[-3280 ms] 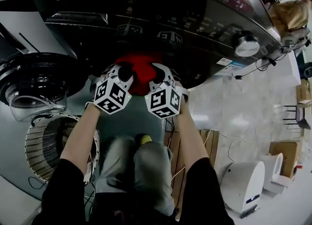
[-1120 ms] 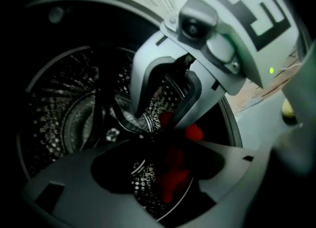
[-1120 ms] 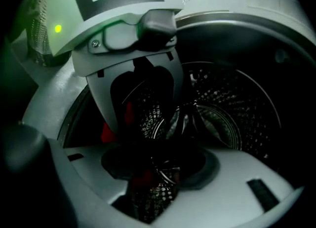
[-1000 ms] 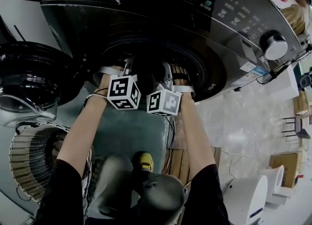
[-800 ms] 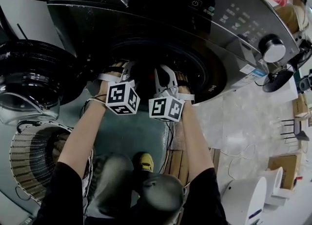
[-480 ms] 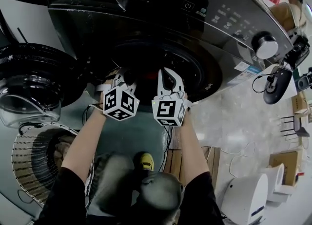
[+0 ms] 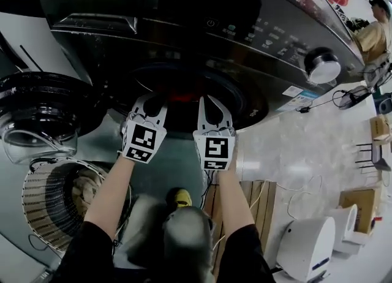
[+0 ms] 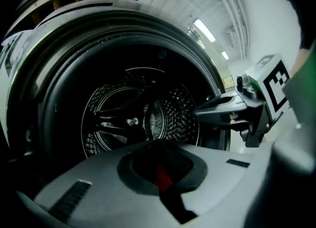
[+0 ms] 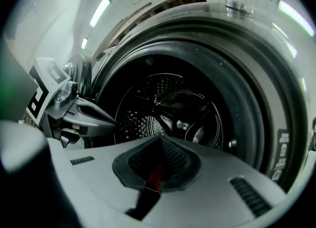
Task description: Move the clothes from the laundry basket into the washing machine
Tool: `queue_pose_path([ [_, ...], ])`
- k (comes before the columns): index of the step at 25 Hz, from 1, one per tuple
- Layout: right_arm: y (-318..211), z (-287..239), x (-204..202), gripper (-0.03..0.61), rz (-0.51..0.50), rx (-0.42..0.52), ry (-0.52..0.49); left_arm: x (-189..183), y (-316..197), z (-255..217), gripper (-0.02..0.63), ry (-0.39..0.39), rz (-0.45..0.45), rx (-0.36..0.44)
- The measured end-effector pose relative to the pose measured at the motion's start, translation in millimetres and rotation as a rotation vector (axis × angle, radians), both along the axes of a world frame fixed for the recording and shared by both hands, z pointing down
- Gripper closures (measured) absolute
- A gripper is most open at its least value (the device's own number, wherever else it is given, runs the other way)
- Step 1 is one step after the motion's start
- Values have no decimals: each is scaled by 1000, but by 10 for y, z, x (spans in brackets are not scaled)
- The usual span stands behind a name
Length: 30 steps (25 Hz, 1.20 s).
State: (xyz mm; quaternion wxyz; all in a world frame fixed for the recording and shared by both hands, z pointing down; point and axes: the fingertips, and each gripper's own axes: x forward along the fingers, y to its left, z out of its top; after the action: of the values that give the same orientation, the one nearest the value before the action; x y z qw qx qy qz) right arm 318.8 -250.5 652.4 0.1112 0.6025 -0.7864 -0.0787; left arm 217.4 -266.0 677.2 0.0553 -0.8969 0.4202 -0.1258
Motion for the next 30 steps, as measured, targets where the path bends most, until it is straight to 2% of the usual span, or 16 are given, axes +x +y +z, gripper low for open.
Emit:
queue_pose_path([
  [3,69,-108,-8,575,-18,-13,-35,14,79,-148,601,28,-8,-7],
  [7,169,-266,-30,575,-41,-54,-86,-19,144,-350,601,91,-49,-65],
  [12,295,-566,5,575,-29,-115,-130,-75,290,-688,603,94,-68,-119],
  [20,587,-1415,-30,575,-3,-167,-220,-247,515,-1545,603,107,-108,-163],
  [26,783,-2067,-118,575,12,-195,-237,-379,697,-2179,603,136,-118,-188],
  [30,1141,-2528,-44,575,37,-225,-246,-497,1044,-2614,603,149,-156,-223],
])
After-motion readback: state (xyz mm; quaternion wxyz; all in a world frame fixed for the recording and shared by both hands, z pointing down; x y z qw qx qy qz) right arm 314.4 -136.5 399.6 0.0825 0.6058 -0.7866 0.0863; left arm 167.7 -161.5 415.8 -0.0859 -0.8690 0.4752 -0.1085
